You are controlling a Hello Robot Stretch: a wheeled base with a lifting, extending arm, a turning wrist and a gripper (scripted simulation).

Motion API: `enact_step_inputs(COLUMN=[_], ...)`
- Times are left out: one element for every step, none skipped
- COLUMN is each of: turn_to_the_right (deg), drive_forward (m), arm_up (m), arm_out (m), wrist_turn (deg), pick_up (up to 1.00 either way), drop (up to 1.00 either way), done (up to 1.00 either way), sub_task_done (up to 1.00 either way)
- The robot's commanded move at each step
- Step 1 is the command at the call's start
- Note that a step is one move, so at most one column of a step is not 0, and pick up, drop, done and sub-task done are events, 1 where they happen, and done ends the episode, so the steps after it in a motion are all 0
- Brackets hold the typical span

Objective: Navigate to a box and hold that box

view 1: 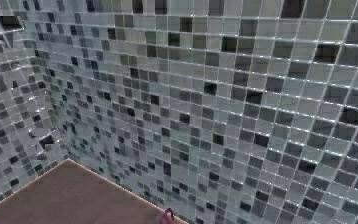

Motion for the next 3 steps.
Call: enact_step_inputs(turn_to_the_right=[-45.0, 0.0, 0.0], drive_forward=[0.0, 0.0, 0.0], arm_up=[0.0, 0.08, 0.0], arm_out=[0.0, 0.0, 0.5], wrist_turn=[0.0, 0.0, 0.0], pick_up=[0.0, 0.0, 0.0], drop=[0.0, 0.0, 0.0], done=[0.0, 0.0, 0.0], sub_task_done=[0.0, 0.0, 0.0])
